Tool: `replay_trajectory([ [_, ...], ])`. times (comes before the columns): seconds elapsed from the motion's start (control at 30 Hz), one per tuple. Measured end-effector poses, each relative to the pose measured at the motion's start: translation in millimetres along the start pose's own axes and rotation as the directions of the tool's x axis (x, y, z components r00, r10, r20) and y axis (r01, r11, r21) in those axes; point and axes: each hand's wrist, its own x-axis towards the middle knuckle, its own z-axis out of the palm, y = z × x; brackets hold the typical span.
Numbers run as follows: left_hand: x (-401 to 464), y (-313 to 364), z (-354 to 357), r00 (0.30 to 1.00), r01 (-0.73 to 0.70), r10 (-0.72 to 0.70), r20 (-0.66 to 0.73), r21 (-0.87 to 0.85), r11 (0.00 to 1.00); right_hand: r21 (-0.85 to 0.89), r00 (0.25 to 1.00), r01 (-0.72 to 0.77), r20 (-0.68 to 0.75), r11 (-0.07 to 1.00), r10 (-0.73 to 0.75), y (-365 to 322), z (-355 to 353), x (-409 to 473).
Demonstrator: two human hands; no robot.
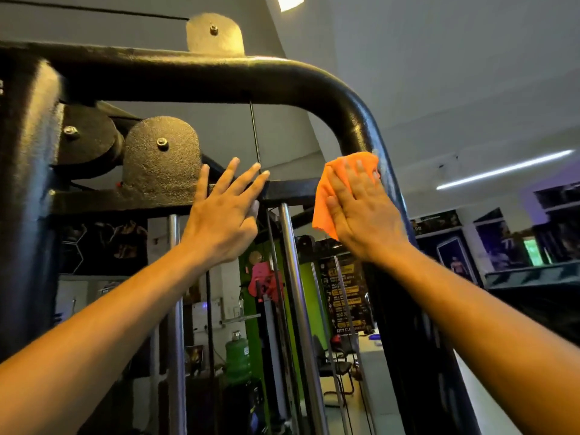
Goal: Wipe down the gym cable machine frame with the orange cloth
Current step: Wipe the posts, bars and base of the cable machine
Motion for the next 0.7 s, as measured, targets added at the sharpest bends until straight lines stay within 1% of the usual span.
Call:
replay_trajectory([
  [0.03,1,0,1,1.000,0.006,-0.006,-0.008,-0.009,1.000,0.015,0.999,-0.040,0.001,0.999,0.040,-8,1,1],
  [0.07,2,2,3,1.000,0.015,-0.016,-0.015,-0.022,1.000,0.024,0.999,-0.044,-0.003,0.999,0.044,-22,2,3],
  [0.1,4,6,4,1.000,0.017,-0.017,-0.018,-0.040,0.999,0.031,1.000,-0.013,-0.008,0.999,0.013,-37,3,5],
  [0.17,8,17,7,1.000,-0.003,0.002,-0.013,-0.073,0.997,0.020,0.996,0.092,-0.007,0.996,-0.092,-51,6,4],
  [0.2,11,22,9,1.000,-0.022,0.021,-0.006,-0.082,0.996,-0.002,0.992,0.126,-0.005,0.992,-0.126,-45,4,3],
  [0.23,14,27,11,0.999,-0.039,0.039,0.001,-0.087,0.995,-0.027,0.992,0.129,-0.001,0.991,-0.129,-33,2,2],
  [0.33,23,41,17,0.999,-0.050,0.051,0.012,-0.085,0.995,-0.136,0.999,0.026,0.042,0.990,-0.020,9,-8,-1],
  [0.4,26,49,21,0.999,-0.046,0.047,0.010,-0.068,0.997,-0.172,0.997,-0.003,0.071,0.985,0.015,14,-10,2],
  [0.53,31,58,26,0.999,-0.043,0.042,-0.013,-0.058,0.997,-0.014,0.999,-0.029,0.024,0.999,0.029,-7,-17,8],
  [0.6,36,63,26,1.000,-0.027,0.027,-0.010,-0.082,0.996,-0.021,1.000,-0.001,0.027,1.000,0.002,0,-31,6],
  [0.7,39,68,25,1.000,-0.005,0.004,-0.003,-0.130,0.992,-0.101,0.985,0.128,0.129,0.987,-0.114,24,-55,1],
])
